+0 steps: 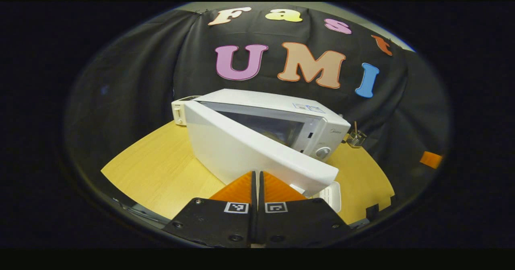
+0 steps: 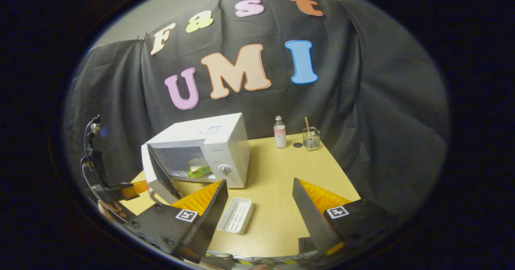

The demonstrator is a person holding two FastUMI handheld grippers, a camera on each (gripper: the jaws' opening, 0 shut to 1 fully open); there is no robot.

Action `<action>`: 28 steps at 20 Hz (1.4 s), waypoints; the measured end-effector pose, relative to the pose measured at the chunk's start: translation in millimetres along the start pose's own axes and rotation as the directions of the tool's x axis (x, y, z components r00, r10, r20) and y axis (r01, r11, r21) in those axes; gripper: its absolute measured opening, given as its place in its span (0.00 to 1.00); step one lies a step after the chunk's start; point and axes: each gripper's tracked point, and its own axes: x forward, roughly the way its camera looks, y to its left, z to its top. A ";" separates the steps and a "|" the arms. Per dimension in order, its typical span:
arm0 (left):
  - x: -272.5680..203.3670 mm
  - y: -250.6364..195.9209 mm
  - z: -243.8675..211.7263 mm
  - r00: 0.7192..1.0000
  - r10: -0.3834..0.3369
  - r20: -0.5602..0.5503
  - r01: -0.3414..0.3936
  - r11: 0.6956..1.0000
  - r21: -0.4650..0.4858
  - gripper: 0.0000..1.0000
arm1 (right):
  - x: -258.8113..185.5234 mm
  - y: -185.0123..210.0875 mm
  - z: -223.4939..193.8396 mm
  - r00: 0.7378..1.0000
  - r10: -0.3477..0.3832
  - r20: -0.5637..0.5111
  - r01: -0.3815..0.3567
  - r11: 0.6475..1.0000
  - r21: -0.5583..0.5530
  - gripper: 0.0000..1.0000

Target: Open the microwave oven with the left hand, put the food in, and close the microwave oven.

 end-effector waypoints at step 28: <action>113.6 -73.8 38.7 0.997 -0.077 0.005 0.078 0.997 -0.026 0.01 | 1.9 -37.0 22.1 0.997 -0.062 0.043 0.059 0.996 0.065 0.91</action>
